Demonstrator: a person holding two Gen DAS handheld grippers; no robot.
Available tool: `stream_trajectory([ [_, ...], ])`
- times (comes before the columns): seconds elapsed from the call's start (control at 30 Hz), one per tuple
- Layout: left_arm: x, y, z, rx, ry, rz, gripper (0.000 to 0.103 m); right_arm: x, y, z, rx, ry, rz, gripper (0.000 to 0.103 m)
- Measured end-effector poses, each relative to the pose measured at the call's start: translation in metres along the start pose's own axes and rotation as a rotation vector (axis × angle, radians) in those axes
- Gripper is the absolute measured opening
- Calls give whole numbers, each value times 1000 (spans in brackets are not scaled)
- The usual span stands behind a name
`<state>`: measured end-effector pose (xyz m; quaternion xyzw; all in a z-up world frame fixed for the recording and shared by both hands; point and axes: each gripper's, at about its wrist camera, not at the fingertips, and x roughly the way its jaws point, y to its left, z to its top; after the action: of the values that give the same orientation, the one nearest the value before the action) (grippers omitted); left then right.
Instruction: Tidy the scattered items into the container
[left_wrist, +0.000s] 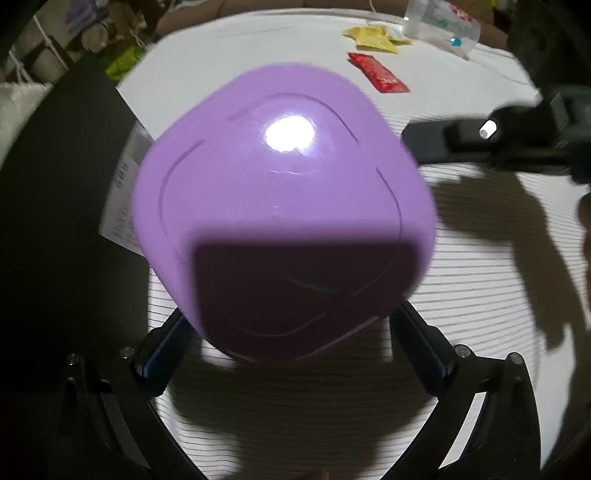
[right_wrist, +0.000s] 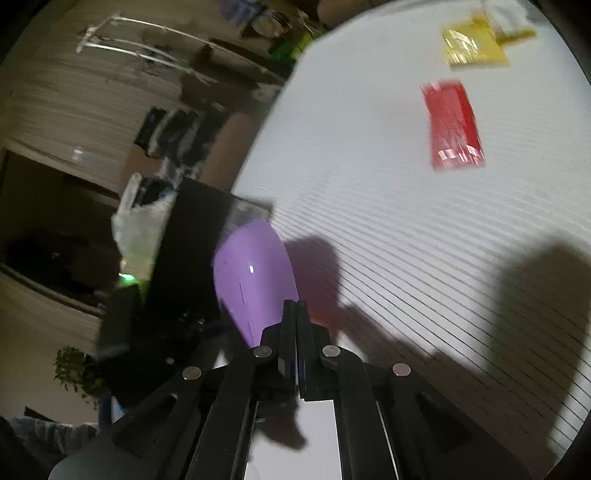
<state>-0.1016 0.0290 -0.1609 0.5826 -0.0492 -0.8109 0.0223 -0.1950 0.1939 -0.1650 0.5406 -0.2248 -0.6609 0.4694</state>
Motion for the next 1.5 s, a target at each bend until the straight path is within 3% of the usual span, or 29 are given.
stream_trajectory([
  [0.2, 5, 11, 3, -118, 11, -42, 102, 5, 29, -5, -36, 31, 56, 2],
  [0.27, -2, 4, 4, -116, -35, -74, 102, 23, 34, -11, -27, 113, 105, 2],
  [0.4, -2, -11, 3, -55, -63, -19, 101, 50, 46, -26, -80, 207, 6, 2],
  [0.53, 3, -9, 3, -24, -48, -20, 93, 33, 36, -18, -63, 168, -6, 2],
  [0.63, 1, -10, 4, -9, -63, -85, 61, 6, 22, -8, -40, 103, -26, 2],
  [0.7, -3, -8, 4, -5, -70, -105, 8, -7, 13, -2, -27, 65, -56, 4],
  [0.73, -3, -8, 9, 9, -61, -110, 1, -13, 9, 0, -31, 48, -93, 7],
  [0.8, -2, -7, 16, 22, -42, -140, 0, -21, 4, 4, -48, 4, -167, 27],
  [0.83, -3, -4, 17, 14, -38, -142, 1, -24, 1, 5, -54, -31, -209, 49],
  [0.87, -7, -2, 22, 3, -49, -138, 3, -30, -4, 7, -60, -76, -254, 62],
  [0.93, -19, 9, 31, -23, -86, -115, 19, -34, -18, 9, -50, -117, -276, 62],
  [1.0, -30, 24, 48, -65, -154, -101, 79, -27, -31, 12, 4, -125, -271, 62],
  [1.03, -32, 29, 57, -82, -184, -87, 87, -21, -34, 12, 12, -122, -269, 62],
  [1.1, -32, 35, 72, -100, -219, -120, 84, -13, -38, 14, 30, -119, -222, 62],
  [1.3, -2, 27, 78, -63, -245, -27, 83, -14, -56, 18, 169, -124, -38, 67],
  [1.33, 4, 26, 79, -65, -228, -34, 85, -12, -60, 18, 206, -121, 28, 68],
  [1.4, 8, 30, 74, -109, -218, -120, 88, -9, -63, 17, 251, -116, 108, 72],
  [1.47, 11, 35, 75, -147, -174, -183, 86, -7, -58, 19, 231, -99, 96, 74],
  [1.5, 9, 34, 75, -127, -161, -173, 83, -8, -54, 20, 212, -91, 66, 74],
])
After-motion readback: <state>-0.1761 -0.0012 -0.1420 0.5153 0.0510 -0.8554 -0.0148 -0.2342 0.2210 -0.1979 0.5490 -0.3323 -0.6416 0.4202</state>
